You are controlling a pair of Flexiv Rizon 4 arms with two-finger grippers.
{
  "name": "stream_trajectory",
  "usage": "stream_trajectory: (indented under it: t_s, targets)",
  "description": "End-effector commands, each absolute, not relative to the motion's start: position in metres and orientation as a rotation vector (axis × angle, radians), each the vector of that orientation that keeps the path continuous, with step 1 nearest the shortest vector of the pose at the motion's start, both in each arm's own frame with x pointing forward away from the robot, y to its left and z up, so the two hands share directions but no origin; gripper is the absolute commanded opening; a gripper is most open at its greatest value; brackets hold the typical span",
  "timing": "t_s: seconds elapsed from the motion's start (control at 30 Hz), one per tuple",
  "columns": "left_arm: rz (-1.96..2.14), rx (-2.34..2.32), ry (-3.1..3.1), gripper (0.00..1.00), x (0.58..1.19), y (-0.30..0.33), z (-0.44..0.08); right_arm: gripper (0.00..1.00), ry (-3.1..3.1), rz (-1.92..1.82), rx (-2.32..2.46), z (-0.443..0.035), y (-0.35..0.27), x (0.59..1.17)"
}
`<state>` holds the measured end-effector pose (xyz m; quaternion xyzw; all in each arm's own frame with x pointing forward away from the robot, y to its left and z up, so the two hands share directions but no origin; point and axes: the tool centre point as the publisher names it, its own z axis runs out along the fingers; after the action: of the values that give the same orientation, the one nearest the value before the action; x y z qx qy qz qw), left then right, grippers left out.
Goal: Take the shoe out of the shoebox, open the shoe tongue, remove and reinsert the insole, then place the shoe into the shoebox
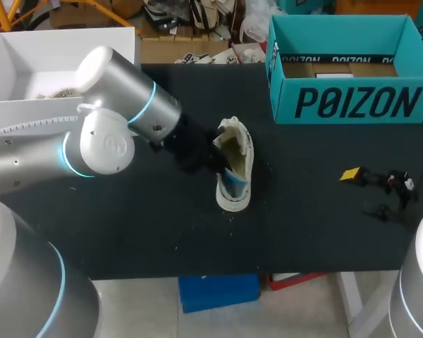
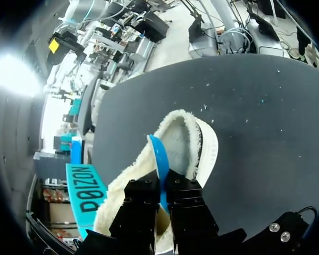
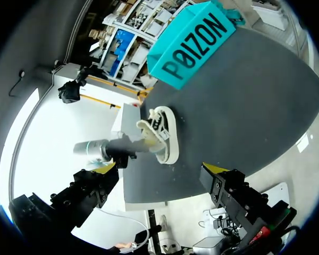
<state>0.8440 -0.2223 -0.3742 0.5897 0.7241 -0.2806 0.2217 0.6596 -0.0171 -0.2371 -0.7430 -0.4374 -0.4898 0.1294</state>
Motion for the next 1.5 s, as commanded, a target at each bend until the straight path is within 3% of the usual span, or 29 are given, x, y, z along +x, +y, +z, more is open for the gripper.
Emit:
stream_trajectory:
  t_s: [0.03, 0.07, 0.1, 0.13, 0.37, 0.4, 0.43, 0.5, 0.57, 0.6, 0.63, 1.5]
  targets:
    - [-0.783, 1.659, 1.989, 0.41, 0.843, -0.231, -0.374, 1.0, -1.269, -1.427, -2.161, -0.236, -0.017, 0.658]
    - [-0.79, 1.67, 1.981, 0.62, 0.839, -0.23, -0.371, 1.0, -1.269, -1.427, -2.161, -0.236, -0.017, 0.658]
    - [-0.806, 1.678, 1.972, 0.96, 0.835, -0.228, -0.367, 1.0, -1.269, -1.427, -2.161, -0.236, -0.017, 0.658]
    - [-0.827, 1.682, 1.959, 1.0, 0.83, -0.225, -0.361, 1.0, -1.269, -1.427, -2.161, -0.236, -0.017, 0.658]
    - [-0.875, 1.673, 1.89, 1.0, 0.814, -0.202, -0.322, 1.0, -1.269, -1.427, -2.161, -0.236, -0.017, 0.658]
    - [-0.867, 1.673, 1.884, 0.97, 0.814, -0.2, -0.319, 1.0, -1.269, -1.427, -2.161, -0.236, -0.017, 0.658]
    - [-0.865, 1.675, 1.882, 0.86, 0.814, -0.2, -0.319, 1.0, -1.269, -1.427, -2.161, -0.236, -0.017, 0.658]
    - [-0.853, 1.689, 1.886, 0.56, 0.813, -0.201, -0.319, 1.0, -1.269, -1.427, -2.161, -0.236, -0.017, 0.658]
    - [-0.791, 1.719, 1.882, 0.34, 0.812, -0.204, -0.325, 1.0, -1.269, -1.427, -2.161, -0.236, -0.017, 0.658]
    - [-0.8, 1.714, 1.886, 0.1, 0.811, -0.206, -0.328, 1.0, -1.269, -1.427, -2.161, -0.236, -0.017, 0.658]
    - [-0.788, 1.727, 1.893, 0.0, 0.81, -0.208, -0.331, 1.0, -1.269, -1.427, -2.161, -0.236, -0.017, 0.658]
    - [-0.674, 1.849, 2.019, 0.0, 0.803, -0.206, -0.375, 1.0, -1.269, -1.427, -2.161, -0.236, -0.017, 0.658]
